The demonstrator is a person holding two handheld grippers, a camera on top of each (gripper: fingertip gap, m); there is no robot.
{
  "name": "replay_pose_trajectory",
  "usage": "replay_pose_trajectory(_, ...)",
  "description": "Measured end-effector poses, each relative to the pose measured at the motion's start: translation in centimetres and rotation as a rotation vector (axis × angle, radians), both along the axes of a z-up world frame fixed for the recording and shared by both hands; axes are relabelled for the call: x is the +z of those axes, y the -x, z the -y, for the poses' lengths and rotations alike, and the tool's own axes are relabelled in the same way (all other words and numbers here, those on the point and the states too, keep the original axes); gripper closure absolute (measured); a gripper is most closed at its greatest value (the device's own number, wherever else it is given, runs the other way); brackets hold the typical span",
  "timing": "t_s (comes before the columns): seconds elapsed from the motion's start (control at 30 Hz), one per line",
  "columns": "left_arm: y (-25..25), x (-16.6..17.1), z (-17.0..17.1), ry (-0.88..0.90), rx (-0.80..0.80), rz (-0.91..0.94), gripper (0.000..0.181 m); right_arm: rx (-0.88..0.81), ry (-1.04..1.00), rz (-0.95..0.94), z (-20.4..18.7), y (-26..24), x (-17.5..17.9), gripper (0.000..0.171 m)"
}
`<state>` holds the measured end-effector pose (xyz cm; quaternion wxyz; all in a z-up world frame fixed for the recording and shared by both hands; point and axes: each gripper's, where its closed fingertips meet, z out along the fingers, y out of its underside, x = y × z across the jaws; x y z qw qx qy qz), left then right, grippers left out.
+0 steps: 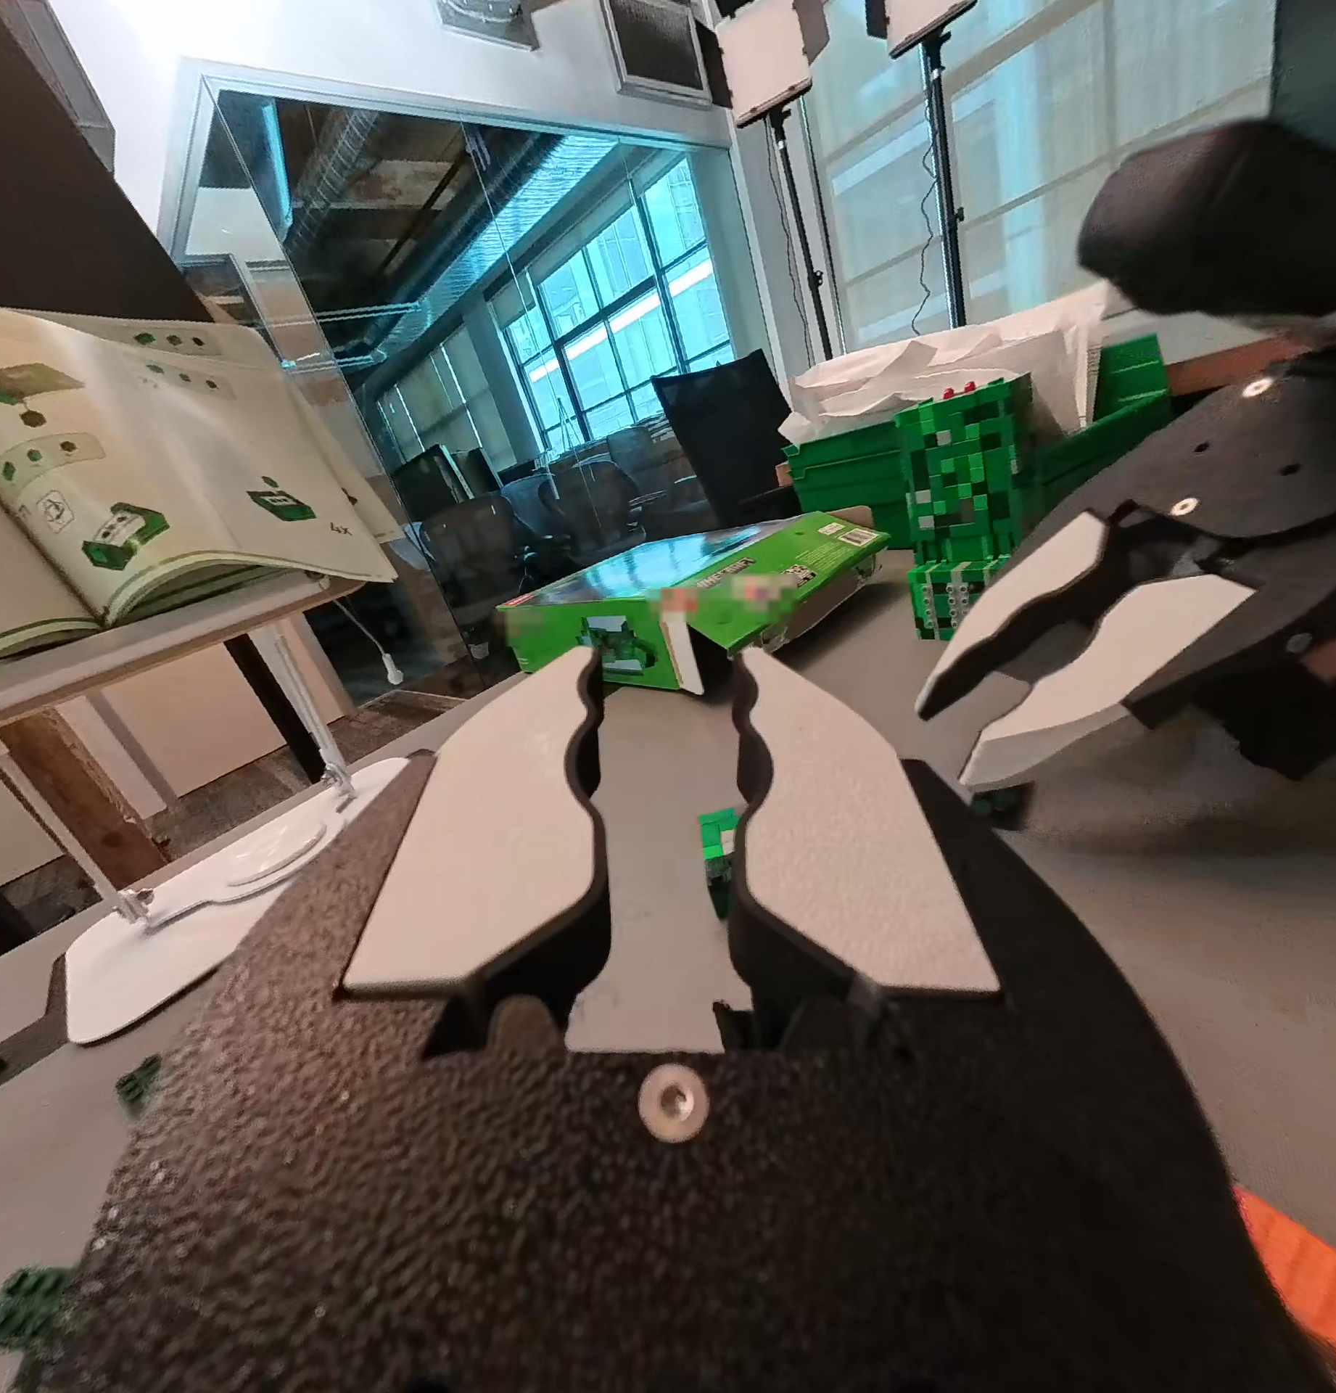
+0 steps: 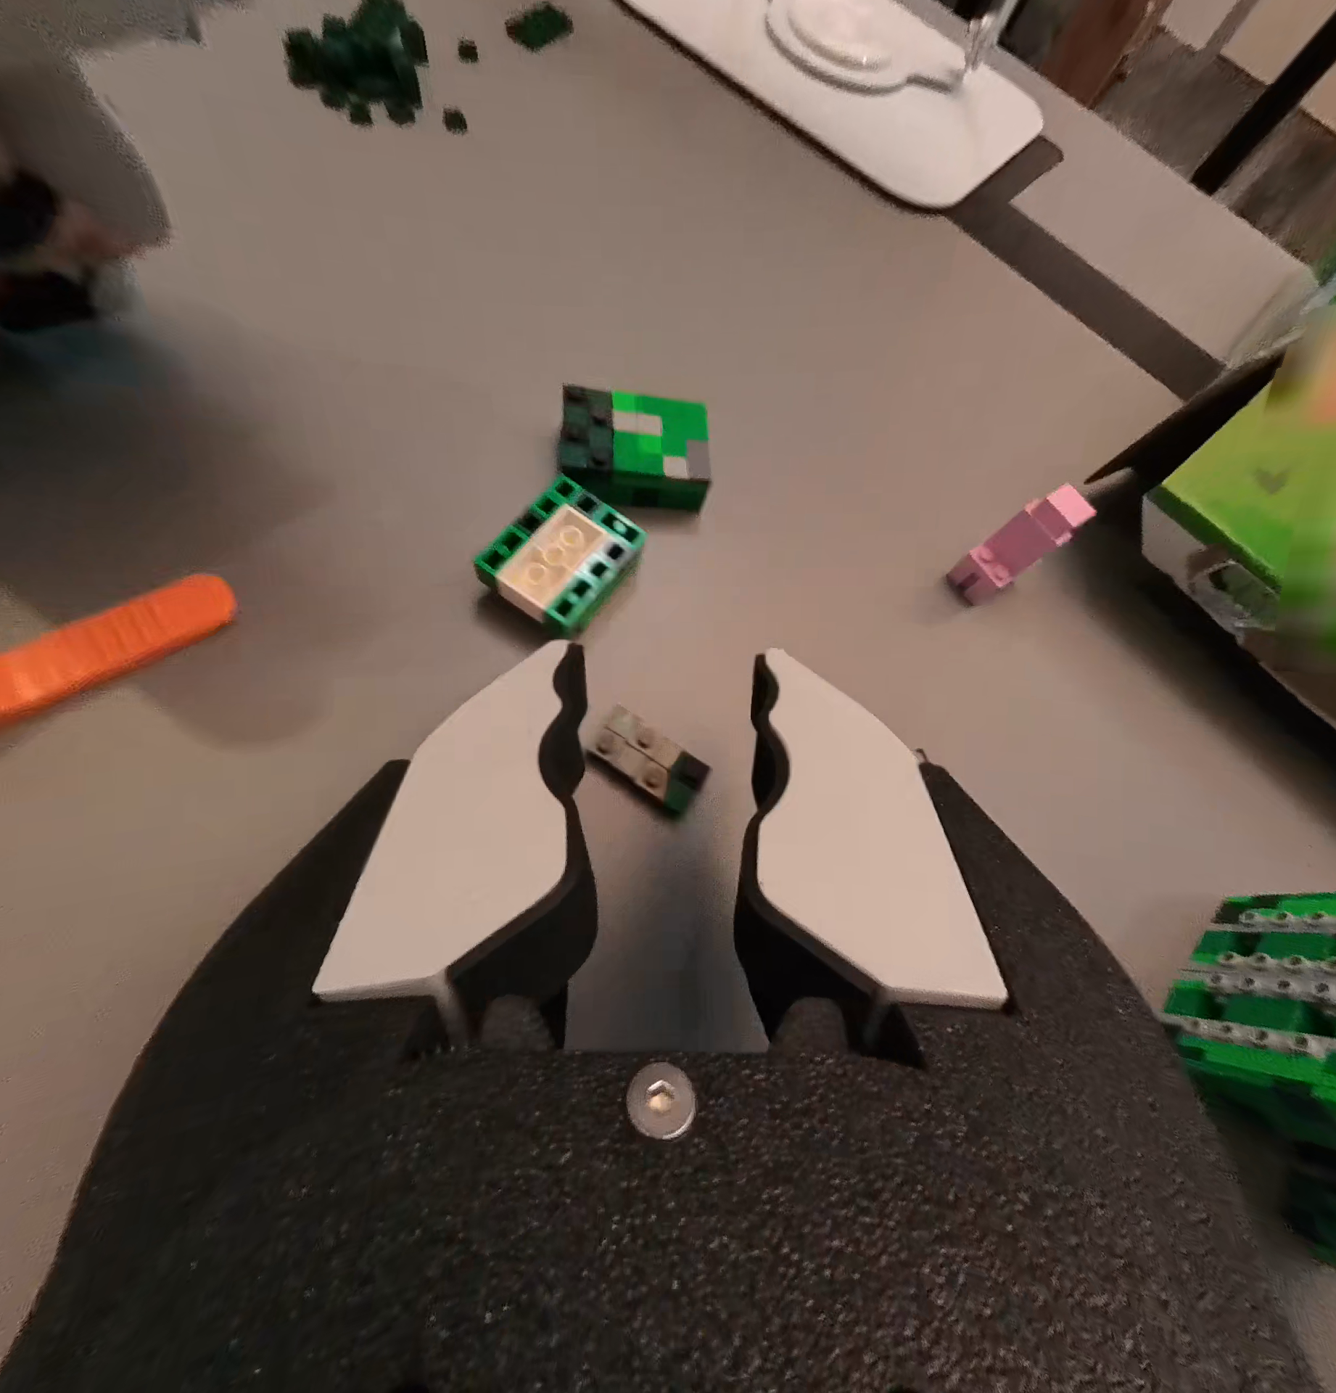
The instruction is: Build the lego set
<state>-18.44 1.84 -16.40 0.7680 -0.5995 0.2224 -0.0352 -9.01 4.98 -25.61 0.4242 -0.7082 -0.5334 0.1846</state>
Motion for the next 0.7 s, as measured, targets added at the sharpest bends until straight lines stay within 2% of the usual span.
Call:
replay_pose_trajectory(0.13, 0.4, 0.1, 0.0, -0.007, 0.015, -0.001, 0.149, -0.059, 0.098, -0.031, 2.5, 2.4, -0.2, 0.132)
replay_pose_trajectory(0.23, 0.6, 0.0, 0.0, -0.005, 0.022, -0.003, 0.149, -0.135, 0.082, 0.057, 2.3, 3.4, -1.4, 0.117)
replay_pose_trajectory(0.43, 0.6, -0.2, 0.2, -0.03, 0.022, -0.098, 0.148, -0.17, 0.091, 0.147, 1.6, 4.1, -2.6, 0.133)
replay_pose_trajectory(0.53, 0.1, -0.4, 0.6, -0.066, -0.008, -0.19, 0.146, -0.165, 0.112, 0.131, 1.3, 3.8, -2.3, 0.134)
replay_pose_trajectory(0.6, -0.5, -0.8, 0.9, -0.092, -0.037, -0.279, 0.144, -0.106, 0.152, 0.04, 1.6, 4.0, -1.1, 0.134)
replay_pose_trajectory(0.7, -2.2, -2.5, 1.2, -0.093, -0.104, -0.455, 0.122, 0.152, 0.408, -0.194, 5.0, 5.3, 2.0, 0.135)
